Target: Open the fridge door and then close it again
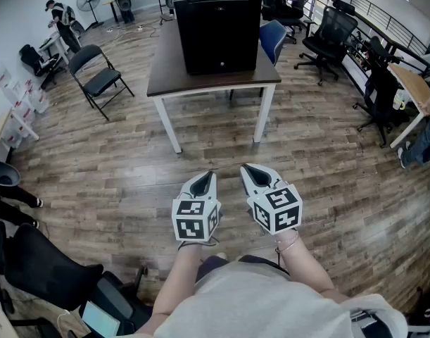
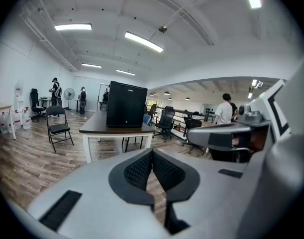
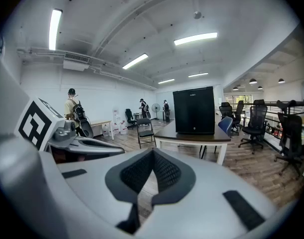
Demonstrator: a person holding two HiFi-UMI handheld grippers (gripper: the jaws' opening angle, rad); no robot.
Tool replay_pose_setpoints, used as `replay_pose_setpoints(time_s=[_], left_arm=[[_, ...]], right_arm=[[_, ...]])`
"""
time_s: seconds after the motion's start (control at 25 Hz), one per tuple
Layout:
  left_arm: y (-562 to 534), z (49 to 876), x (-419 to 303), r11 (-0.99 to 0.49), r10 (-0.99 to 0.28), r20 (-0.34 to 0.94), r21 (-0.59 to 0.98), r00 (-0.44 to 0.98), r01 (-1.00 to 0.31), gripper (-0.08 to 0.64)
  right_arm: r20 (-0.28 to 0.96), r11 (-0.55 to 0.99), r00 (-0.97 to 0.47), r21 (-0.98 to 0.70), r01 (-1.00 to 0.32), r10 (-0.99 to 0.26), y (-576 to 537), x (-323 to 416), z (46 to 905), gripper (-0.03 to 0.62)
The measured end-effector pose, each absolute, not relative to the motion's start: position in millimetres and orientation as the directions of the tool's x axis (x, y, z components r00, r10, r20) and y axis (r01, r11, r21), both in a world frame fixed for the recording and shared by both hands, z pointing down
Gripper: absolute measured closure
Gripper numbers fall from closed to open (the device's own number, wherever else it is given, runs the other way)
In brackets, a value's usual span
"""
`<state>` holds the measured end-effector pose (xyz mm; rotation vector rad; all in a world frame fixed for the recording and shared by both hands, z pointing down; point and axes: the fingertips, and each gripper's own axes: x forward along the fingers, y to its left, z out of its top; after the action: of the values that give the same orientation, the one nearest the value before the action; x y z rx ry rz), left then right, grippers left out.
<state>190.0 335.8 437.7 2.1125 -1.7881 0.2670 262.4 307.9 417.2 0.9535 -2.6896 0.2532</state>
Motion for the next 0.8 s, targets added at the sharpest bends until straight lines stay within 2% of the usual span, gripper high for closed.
replay_pose_setpoints(time_s=[0.4,0.6,0.8], left_arm=[[340,453,184,-0.123,-0.898,0.403,0.158,0.177,-0.980,0.554],[341,449,191,-0.135,-0.906,0.376,0.184,0.196,-0.974,0.554],[343,458,212,-0.127,-0.909,0.370,0.188,0.190,-0.974,0.554]], right_arm=[[0.342,0.770,-0.743,-0.080,-0.632,-0.575,312,257,432,0.594],[0.304,0.768,-0.760,-0.121,-0.629,-0.575,313,262,427,0.594],[0.333,0.785,-0.762,-0.092,-0.613,-0.556,322,283,447,0.594]])
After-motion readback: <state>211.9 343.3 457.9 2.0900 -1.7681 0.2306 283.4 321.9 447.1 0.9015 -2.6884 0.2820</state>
